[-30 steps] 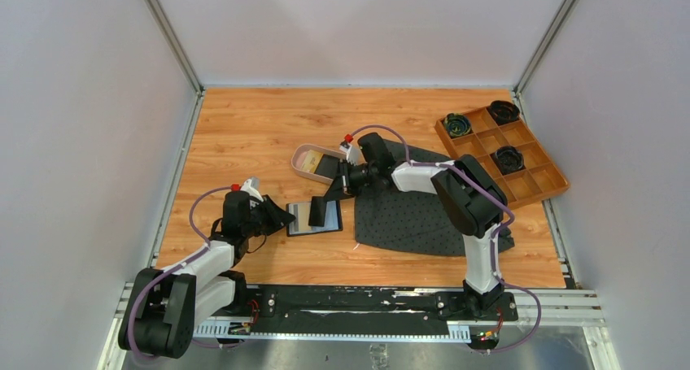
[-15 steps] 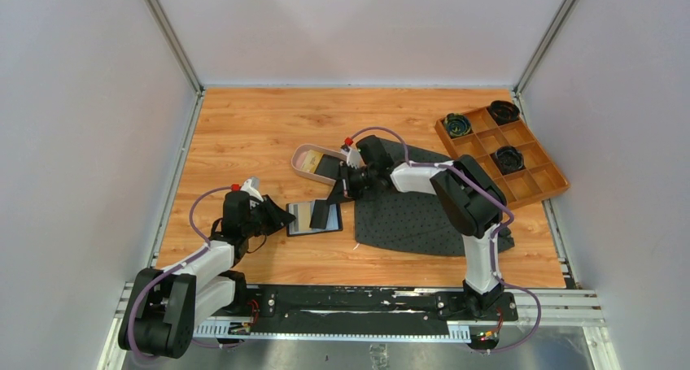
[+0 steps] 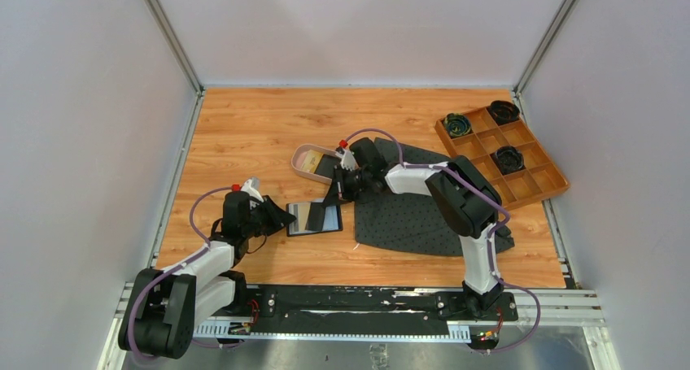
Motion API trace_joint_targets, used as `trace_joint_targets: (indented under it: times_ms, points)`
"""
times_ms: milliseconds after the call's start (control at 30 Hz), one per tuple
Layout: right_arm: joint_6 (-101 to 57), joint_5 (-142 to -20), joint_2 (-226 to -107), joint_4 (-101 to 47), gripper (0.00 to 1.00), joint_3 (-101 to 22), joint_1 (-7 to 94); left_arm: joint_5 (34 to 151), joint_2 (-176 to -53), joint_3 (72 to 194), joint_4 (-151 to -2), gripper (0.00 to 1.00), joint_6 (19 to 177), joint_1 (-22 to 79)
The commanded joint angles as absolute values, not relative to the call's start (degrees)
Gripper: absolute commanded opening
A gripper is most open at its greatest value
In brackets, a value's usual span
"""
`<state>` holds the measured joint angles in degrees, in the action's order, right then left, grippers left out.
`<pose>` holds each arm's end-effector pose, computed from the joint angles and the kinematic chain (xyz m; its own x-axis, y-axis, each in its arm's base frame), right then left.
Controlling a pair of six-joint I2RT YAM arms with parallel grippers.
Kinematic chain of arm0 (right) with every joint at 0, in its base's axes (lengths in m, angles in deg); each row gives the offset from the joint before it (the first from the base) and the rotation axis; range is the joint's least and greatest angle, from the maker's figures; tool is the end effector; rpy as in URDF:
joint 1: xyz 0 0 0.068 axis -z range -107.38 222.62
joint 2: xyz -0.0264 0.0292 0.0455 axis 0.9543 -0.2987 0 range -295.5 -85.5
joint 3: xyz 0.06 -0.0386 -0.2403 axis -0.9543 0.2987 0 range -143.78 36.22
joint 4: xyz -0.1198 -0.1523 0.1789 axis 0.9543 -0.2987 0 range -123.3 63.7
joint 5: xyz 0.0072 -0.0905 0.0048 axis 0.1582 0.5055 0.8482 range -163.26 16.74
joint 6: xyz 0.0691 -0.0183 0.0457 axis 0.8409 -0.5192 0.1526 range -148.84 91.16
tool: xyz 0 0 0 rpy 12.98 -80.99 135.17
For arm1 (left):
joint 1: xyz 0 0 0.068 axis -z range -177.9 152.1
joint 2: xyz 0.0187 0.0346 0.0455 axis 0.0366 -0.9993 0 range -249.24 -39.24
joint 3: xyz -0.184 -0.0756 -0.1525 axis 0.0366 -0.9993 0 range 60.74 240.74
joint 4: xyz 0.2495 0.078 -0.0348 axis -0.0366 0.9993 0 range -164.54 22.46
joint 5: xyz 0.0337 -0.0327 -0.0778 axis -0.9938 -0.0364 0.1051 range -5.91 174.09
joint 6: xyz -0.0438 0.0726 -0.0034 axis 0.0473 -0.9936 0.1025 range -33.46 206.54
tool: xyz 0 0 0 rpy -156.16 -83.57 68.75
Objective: Put the credit cards into the card holder
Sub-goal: Insert the credit card into the card holder.
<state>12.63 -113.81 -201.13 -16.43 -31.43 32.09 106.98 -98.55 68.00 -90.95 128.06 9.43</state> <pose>0.3008 0.3211 0.1066 -0.9360 -0.1382 -0.3238 -0.3506 0.4493 0.8217 0.2068 -0.0559 0.0795 -0.7186 -0.5231 -0.4583 -0.0602 0.7032 -0.7084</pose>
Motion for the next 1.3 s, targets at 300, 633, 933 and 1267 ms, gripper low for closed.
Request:
trace_joint_targets:
  times_ms: [300,633,933,1267]
  points:
    - [12.0,-108.5,-202.4,-21.2,0.0,-32.6,29.5,107.1,-98.4,66.8,-89.2,0.19,126.6,9.7]
    - [11.7,-106.2,-204.4,-24.3,0.0,-35.0,28.8,107.9,-98.6,67.0,-89.2,0.2,126.3,9.7]
    - [13.2,-107.9,-207.4,-23.7,0.0,-38.0,27.9,109.2,-99.0,67.5,-89.1,0.22,126.3,9.7]
    - [10.5,-111.3,-207.5,-21.7,0.18,-39.6,27.7,111.9,-95.9,70.3,-88.4,0.43,128.6,9.7]
